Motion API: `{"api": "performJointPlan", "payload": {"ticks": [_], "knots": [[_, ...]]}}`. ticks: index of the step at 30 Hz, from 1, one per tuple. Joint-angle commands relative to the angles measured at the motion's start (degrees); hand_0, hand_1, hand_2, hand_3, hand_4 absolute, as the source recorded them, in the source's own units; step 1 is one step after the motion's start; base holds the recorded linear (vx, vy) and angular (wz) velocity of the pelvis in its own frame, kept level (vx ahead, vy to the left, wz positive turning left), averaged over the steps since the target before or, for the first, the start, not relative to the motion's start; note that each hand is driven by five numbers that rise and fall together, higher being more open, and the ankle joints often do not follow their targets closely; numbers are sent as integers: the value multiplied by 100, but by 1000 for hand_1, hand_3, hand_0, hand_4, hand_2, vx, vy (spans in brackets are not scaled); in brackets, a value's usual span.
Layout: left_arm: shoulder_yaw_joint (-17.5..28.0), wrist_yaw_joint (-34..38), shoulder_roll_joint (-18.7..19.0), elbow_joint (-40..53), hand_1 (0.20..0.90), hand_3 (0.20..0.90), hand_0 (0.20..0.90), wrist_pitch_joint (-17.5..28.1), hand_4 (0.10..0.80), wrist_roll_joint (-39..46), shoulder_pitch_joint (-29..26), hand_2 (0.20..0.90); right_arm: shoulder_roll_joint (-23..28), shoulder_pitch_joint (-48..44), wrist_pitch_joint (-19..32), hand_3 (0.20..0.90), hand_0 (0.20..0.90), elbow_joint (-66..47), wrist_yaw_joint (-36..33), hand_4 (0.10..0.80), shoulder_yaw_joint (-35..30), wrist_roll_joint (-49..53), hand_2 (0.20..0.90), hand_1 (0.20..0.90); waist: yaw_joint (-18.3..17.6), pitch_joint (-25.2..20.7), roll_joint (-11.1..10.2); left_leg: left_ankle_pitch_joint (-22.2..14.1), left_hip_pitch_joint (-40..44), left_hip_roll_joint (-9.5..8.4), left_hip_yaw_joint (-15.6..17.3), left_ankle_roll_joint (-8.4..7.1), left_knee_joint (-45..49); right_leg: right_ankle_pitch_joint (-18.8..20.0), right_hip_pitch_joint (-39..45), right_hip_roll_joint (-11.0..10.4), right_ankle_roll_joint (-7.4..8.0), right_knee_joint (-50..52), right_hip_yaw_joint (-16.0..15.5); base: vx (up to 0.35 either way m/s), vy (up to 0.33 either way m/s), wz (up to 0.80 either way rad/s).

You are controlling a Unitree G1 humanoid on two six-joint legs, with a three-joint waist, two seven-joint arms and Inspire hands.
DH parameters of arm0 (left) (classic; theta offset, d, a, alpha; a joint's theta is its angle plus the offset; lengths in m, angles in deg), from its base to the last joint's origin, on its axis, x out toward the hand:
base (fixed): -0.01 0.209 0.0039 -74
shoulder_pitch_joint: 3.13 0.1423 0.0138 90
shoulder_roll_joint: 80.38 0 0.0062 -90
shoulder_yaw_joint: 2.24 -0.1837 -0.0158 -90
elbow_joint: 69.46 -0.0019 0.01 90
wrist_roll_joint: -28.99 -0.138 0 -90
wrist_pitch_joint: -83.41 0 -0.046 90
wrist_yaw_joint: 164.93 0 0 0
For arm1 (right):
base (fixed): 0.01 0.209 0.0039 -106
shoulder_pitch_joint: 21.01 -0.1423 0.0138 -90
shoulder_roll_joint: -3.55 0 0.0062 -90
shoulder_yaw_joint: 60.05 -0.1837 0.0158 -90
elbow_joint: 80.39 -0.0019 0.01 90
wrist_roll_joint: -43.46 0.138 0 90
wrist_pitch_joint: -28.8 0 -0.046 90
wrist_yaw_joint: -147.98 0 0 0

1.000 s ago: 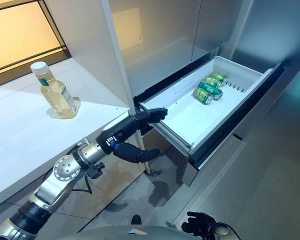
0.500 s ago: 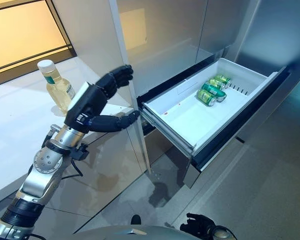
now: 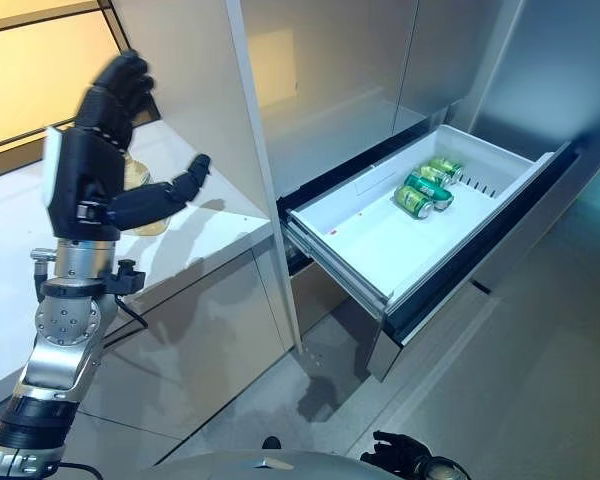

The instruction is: Put drinks into fridge and close the fridge

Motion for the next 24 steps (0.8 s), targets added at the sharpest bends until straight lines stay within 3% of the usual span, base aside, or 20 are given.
{"api": "performJointPlan", "payload": {"ticks": [1,12,24], "knots": [[554,569,-15,-75,900,900,900,264,800,-315,-441,900,-23,-5,-1,900,900,58,39,800,-13,-36,900,900,49,-89,-44,-1002,268,-343,-490,212,15,-12,-393,191,34,119,223,0,0,0],[542,769,-95,-568,900,900,900,-684,800,-344,-256,900,18,-111,-164,900,900,49,74,800,-100,-31,900,900,79,-85,-34,-1003,311,-337,-513,217,16,-30,-358,202,27,137,233,14,-2,2],[597,1386,-82,-893,900,900,900,-993,800,-535,-346,900,11,-142,-257,900,900,69,89,800,-129,-44,900,900,41,-125,-27,-1000,334,-327,-494,208,20,-24,-348,217,25,126,271,0,0,0]]}}
